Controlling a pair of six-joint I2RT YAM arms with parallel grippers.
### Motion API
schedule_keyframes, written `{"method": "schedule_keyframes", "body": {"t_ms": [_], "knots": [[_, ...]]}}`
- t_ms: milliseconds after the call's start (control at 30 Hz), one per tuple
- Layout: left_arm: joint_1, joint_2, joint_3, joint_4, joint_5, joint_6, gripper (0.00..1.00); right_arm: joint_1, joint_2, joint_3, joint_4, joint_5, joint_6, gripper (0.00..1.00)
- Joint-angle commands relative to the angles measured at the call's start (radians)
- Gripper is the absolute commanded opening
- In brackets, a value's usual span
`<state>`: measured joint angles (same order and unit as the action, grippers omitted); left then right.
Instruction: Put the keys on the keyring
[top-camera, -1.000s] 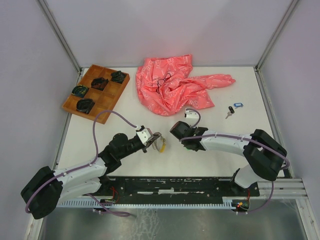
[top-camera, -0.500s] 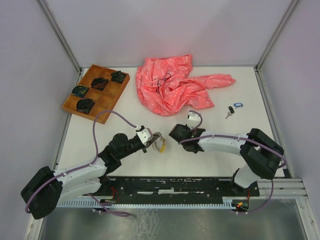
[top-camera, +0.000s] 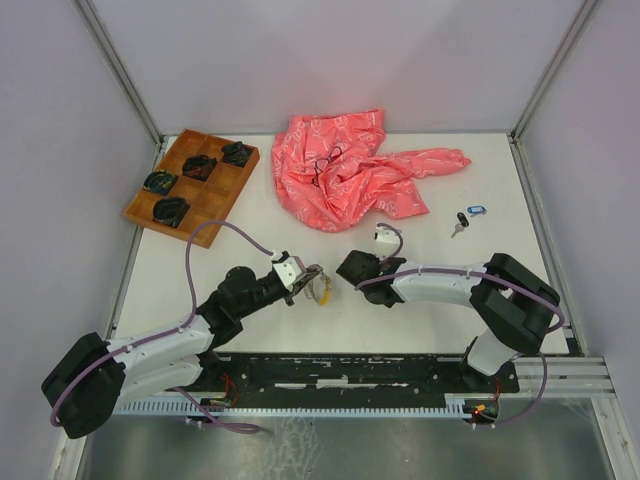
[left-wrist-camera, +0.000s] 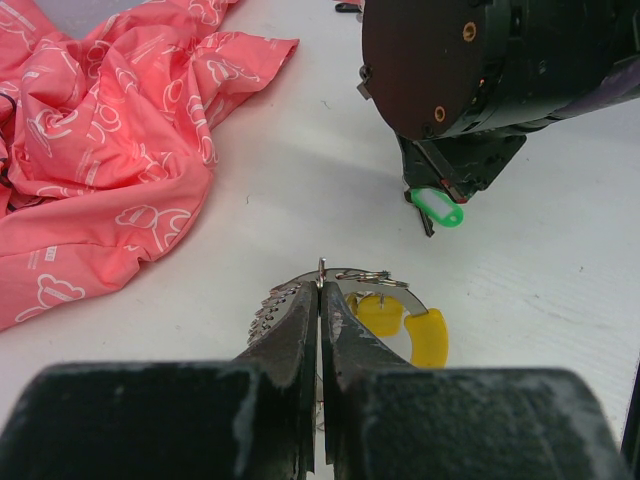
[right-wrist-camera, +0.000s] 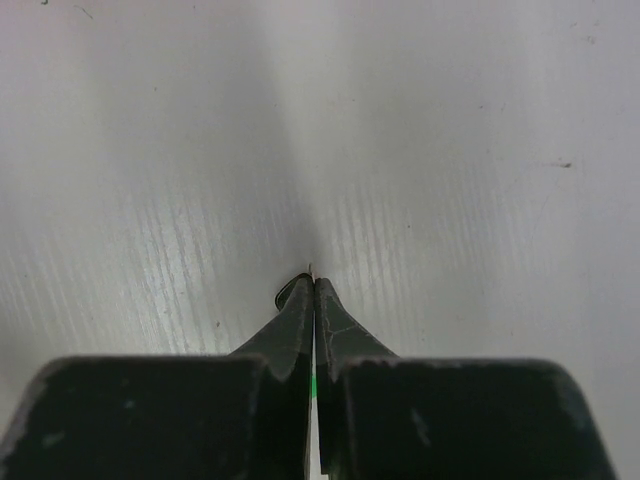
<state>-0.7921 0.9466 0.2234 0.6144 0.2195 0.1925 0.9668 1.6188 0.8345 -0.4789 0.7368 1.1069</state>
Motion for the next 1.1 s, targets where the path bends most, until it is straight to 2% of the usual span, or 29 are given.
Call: {"method": "schedule_keyframes", "body": {"t_ms": [0, 133, 367, 600, 833, 1067], "knots": [[-0.001, -0.008, 0.037, 0.015, 0.007, 0.013, 0.03, 0.004, -0.021, 0.006, 0.005, 0.038, -0.06, 0.01], [-0.001, -0.012, 0.037, 0.012, 0.008, 0.015, 0.03, -0.031, -0.03, 0.056, -0.013, -0.085, -0.26, 0.01], [-0.002, -0.009, 0.039, 0.011, 0.011, 0.014, 0.03, -0.117, 0.016, 0.191, -0.177, -0.331, -0.519, 0.01], [-0.001, -0.006, 0.039, 0.01, 0.013, 0.016, 0.03, -0.136, 0.114, 0.269, -0.174, -0.474, -0.719, 0.01], [-0.002, -0.005, 0.04, 0.007, 0.014, 0.016, 0.03, -0.136, 0.185, 0.322, -0.155, -0.49, -0.783, 0.01], [-0.002, -0.005, 0.042, 0.007, 0.014, 0.016, 0.03, -0.136, 0.125, 0.283, -0.114, -0.502, -0.785, 0.19]]}}
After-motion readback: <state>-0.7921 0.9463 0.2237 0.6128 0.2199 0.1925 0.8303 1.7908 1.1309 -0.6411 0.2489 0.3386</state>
